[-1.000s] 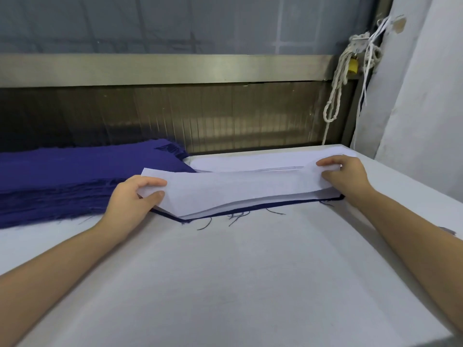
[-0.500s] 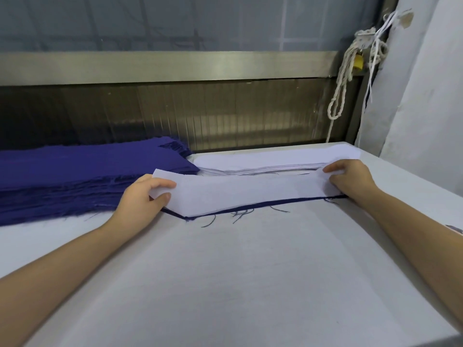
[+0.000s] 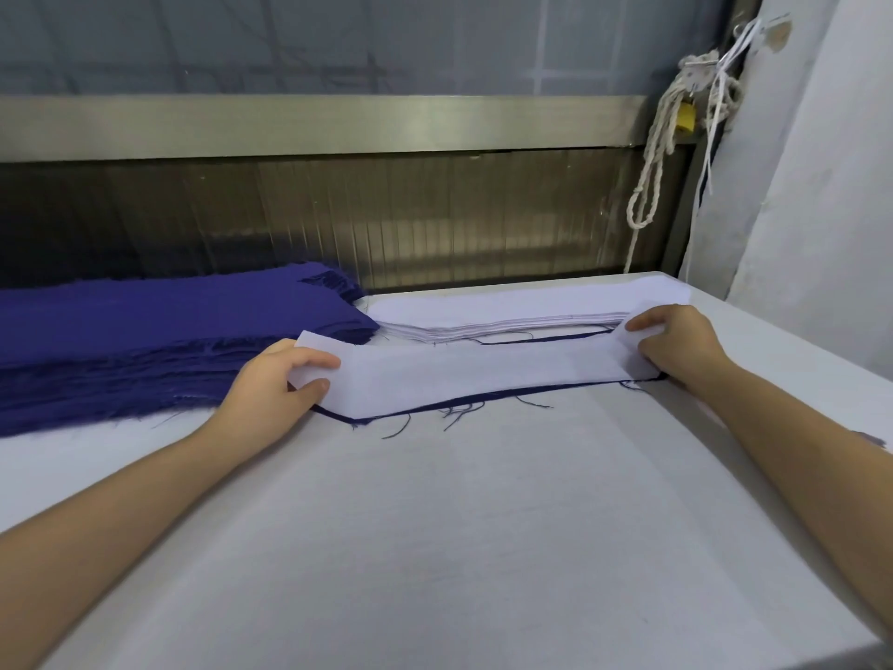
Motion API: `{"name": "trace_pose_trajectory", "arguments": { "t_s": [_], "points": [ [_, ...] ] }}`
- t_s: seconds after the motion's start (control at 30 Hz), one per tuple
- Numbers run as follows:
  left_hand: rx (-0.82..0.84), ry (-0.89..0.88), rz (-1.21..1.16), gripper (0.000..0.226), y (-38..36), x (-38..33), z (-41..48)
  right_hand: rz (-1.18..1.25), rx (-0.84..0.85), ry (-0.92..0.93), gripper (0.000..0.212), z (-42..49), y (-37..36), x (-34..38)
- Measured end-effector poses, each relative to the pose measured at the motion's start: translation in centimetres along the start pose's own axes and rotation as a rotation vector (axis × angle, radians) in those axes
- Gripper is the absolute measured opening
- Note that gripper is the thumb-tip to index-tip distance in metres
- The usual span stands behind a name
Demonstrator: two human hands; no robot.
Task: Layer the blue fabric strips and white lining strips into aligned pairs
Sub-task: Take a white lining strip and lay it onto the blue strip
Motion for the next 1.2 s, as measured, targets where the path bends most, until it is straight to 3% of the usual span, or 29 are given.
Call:
{"name": "trace_pose_trajectory", "arguments": {
  "t_s": [0.8, 1.2],
  "points": [
    [0.004, -0.012, 0.036, 0.032, -0.41, 0.36, 0.14, -0.075, 0.009, 0.039, 0.04, -0.31, -0.23, 0.16],
    [-0.037, -0.038, 0.111, 0.029, -0.63, 0.6, -0.06, -0.356, 0.014, 0.058, 0.047, -0.12, -0.36, 0.19]
  ]
}}
Point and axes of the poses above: each hand's wrist, its own z-axis towards the middle knuckle, its own y-axis out of the back of the hand, x = y × z, the point moved 3 cm from there along z, towards the middle knuckle, and after that the axes turned 1 degree about -y, right-handed, at the moved point
